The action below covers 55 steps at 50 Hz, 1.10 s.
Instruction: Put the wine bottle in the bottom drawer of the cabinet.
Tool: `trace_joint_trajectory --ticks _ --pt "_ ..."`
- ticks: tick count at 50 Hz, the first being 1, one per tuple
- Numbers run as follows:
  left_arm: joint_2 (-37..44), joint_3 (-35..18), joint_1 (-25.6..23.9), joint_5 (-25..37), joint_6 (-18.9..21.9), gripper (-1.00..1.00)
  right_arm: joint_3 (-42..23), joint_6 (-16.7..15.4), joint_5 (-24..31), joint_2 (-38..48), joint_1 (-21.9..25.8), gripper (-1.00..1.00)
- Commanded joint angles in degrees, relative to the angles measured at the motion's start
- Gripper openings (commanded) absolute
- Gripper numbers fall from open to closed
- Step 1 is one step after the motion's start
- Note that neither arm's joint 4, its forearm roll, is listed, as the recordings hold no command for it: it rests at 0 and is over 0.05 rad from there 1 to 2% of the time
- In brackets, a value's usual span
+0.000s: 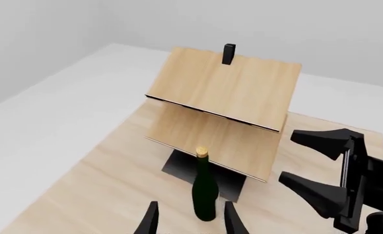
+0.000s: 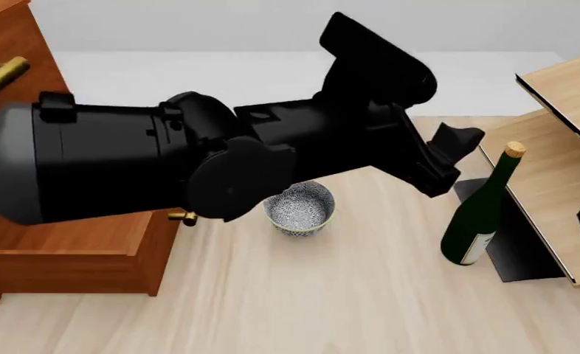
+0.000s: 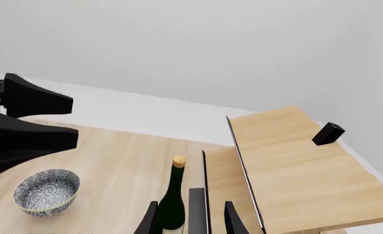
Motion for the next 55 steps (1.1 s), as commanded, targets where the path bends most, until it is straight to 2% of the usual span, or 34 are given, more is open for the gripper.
trace_joint_trajectory --ticks 1,18,33,55 --pt "0.4 0.0 -0.2 -0.2 -0.1 1.00 0.1 0.0 0.0 0.0 0.0 1.00" --pt "0.6 -0.3 -0.3 -0.2 0.1 1.00 0.1 -0.1 0.0 0.0 0.0 1.00" --pt "5.6 -7.2 -2.5 2.4 1.8 1.00 -0.4 0.0 0.2 0.0 0.0 1.00" --pt "13.6 -14.8 -2.2 3.2 2.7 1.00 0.0 -0.1 0.1 0.0 -0.4 1.00"
